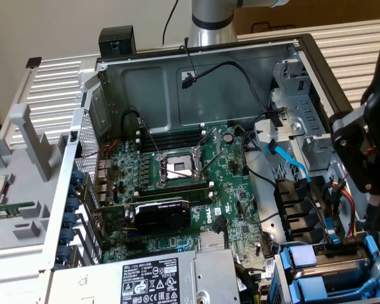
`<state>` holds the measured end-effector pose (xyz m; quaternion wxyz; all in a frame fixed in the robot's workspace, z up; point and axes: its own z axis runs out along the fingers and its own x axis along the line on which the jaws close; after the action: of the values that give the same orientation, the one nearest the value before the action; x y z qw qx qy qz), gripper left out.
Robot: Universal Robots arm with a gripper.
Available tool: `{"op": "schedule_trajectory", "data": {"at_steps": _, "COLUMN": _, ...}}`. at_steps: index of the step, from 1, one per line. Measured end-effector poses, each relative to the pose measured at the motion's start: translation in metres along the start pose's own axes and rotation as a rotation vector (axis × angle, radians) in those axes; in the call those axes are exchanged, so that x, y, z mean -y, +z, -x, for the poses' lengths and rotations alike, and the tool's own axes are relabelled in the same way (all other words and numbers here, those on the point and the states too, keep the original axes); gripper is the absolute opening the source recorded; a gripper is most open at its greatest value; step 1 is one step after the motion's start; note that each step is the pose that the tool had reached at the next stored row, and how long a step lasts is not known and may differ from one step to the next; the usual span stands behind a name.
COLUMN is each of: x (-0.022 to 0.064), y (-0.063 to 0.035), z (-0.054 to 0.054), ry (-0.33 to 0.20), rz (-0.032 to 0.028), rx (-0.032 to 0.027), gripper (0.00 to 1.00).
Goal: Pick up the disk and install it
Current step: 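Insert the second disk wire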
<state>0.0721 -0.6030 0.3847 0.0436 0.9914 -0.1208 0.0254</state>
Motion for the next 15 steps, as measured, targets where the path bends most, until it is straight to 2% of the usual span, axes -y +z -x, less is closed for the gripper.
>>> {"op": "schedule_trajectory", "data": {"at_steps": 3, "x": 0.0000, "y": 0.0012, "z": 0.000, "ry": -0.052, "rz": -0.0037, "rx": -0.0041, "gripper": 0.11}}
{"op": "schedule_trajectory", "data": {"at_steps": 4, "x": -0.0001, "y": 0.0018, "z": 0.001, "ry": -0.065, "rz": -0.0071, "rx": -0.0046, "gripper": 0.11}}
{"op": "schedule_trajectory", "data": {"at_steps": 6, "x": -0.0008, "y": 0.0029, "z": 0.002, "ry": -0.082, "rz": -0.0203, "rx": -0.0034, "gripper": 0.11}}
{"op": "schedule_trajectory", "data": {"at_steps": 10, "x": -0.0055, "y": 0.0048, "z": 0.005, "ry": -0.092, "rz": -0.0604, "rx": 0.0038, "gripper": 0.11}}
{"op": "schedule_trajectory", "data": {"at_steps": 11, "x": -0.0074, "y": 0.0053, "z": 0.005, "ry": -0.093, "rz": -0.0674, "rx": 0.0051, "gripper": 0.11}}
{"op": "schedule_trajectory", "data": {"at_steps": 15, "x": -0.0132, "y": 0.0080, "z": 0.004, "ry": -0.100, "rz": -0.0847, "rx": 0.0081, "gripper": 0.11}}
